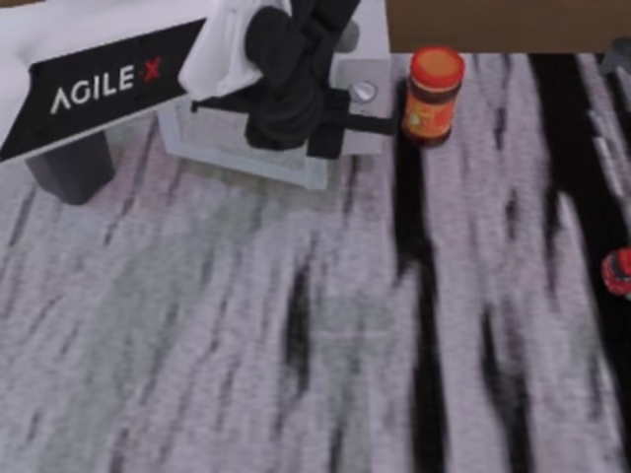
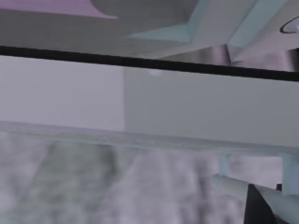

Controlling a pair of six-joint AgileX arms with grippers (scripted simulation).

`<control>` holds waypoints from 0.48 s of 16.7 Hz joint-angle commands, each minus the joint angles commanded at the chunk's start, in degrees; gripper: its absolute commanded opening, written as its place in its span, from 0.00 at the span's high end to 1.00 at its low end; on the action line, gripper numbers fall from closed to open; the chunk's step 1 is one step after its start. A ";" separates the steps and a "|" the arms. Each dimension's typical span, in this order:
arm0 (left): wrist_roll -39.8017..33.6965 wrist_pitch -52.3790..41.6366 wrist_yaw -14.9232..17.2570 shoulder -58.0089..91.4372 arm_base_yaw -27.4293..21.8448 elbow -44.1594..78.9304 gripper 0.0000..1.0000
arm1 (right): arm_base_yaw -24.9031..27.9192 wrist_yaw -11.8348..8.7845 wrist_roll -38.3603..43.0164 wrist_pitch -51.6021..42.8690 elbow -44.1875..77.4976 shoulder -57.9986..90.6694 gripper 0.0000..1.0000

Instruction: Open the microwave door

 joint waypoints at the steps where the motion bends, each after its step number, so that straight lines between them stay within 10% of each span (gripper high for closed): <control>1: 0.34 0.24 0.12 -0.31 0.09 -0.31 1.00 | 0.00 0.00 0.00 0.00 0.00 0.00 0.00; 8: 0.35 0.25 0.13 -0.32 0.09 -0.32 1.00 | 0.00 0.00 0.00 0.00 0.00 0.00 0.00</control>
